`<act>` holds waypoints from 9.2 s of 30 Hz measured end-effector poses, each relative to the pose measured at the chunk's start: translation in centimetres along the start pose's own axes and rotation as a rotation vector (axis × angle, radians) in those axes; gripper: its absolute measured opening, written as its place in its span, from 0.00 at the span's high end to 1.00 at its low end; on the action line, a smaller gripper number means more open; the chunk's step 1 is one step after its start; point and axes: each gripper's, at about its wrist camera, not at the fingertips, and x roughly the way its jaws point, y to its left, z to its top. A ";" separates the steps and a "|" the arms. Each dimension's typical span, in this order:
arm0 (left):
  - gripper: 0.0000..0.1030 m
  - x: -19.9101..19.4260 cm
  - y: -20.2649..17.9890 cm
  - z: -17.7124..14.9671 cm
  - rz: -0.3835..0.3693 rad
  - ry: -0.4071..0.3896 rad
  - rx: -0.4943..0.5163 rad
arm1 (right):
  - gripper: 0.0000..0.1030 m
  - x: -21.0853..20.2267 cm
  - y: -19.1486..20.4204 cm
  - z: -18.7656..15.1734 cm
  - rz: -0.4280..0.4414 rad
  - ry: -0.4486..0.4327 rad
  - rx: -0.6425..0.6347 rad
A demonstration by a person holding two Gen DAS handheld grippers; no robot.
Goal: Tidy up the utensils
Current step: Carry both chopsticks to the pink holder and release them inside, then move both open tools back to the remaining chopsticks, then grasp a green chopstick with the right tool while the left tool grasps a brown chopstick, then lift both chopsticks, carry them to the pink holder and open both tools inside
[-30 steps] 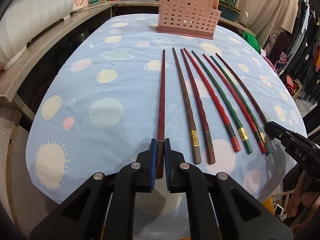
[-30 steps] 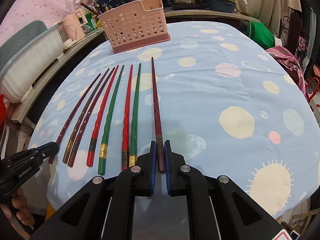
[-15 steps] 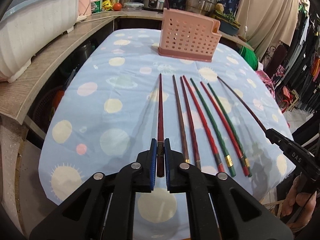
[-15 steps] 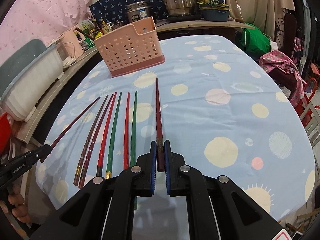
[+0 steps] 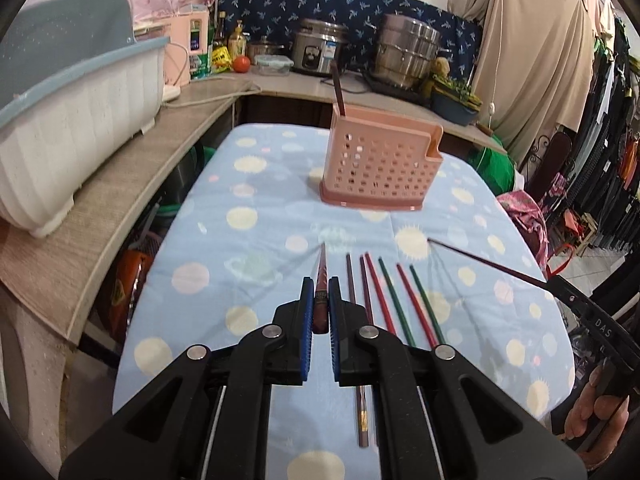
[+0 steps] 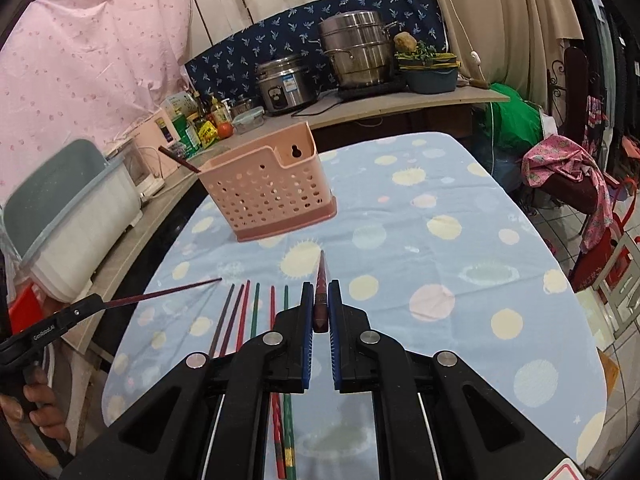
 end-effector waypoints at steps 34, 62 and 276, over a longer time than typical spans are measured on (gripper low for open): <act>0.93 -1.6 -4.2 20.2 -0.001 -0.365 0.065 | 0.93 1.8 3.0 19.7 0.198 -0.317 0.065; 0.93 8.5 -4.3 23.9 0.008 -0.371 0.013 | 0.93 13.6 3.1 21.6 0.144 -0.209 0.111; 0.93 -0.9 -6.3 24.3 -0.003 -0.544 0.036 | 0.93 4.8 4.3 22.3 0.234 -0.402 0.065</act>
